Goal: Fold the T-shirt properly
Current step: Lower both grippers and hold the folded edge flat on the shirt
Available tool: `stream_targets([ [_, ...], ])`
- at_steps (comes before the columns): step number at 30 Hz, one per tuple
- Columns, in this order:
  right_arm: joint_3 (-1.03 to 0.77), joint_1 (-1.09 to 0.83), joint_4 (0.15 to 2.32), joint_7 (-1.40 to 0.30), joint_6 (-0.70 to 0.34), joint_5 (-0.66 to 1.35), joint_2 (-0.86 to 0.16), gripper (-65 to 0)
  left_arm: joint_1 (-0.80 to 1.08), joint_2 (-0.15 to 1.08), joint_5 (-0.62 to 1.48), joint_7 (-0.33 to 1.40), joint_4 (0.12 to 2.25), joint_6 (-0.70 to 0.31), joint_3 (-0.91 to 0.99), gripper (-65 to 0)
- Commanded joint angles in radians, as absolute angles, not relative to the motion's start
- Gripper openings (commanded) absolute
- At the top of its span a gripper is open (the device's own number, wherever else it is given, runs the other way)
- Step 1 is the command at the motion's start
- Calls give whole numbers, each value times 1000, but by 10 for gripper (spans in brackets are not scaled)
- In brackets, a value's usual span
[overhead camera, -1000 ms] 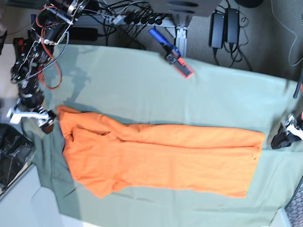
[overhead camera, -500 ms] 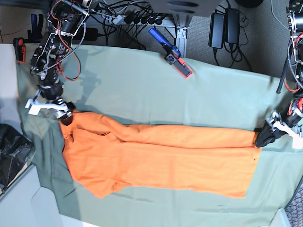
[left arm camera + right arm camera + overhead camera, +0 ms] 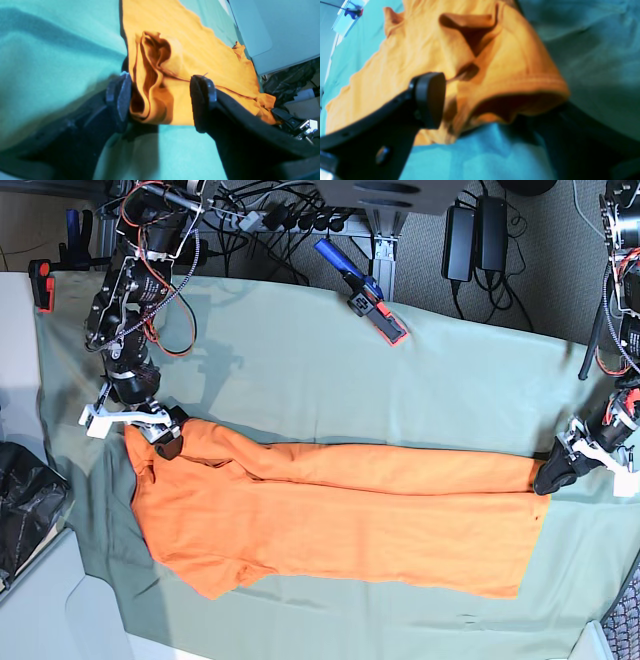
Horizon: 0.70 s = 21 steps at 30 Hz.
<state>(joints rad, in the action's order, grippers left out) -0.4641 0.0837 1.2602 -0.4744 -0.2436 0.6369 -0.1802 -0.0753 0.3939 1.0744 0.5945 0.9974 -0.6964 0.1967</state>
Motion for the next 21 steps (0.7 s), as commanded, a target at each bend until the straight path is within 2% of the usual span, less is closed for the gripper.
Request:
stream_targets([
  [1,-460,99,1269,-493,-311,647,-185,-207,-82,391,1084,629,1005,-698,184,-264],
  [9,-460,116,1272,-493,-311,648,-185,-207,-82,391,1083,636,1009,-698,109,-264],
  [21,-460,158,1272,-490,-314,647,-186,-207,-83,391,1080,636,1009,-698,109,-268],
])
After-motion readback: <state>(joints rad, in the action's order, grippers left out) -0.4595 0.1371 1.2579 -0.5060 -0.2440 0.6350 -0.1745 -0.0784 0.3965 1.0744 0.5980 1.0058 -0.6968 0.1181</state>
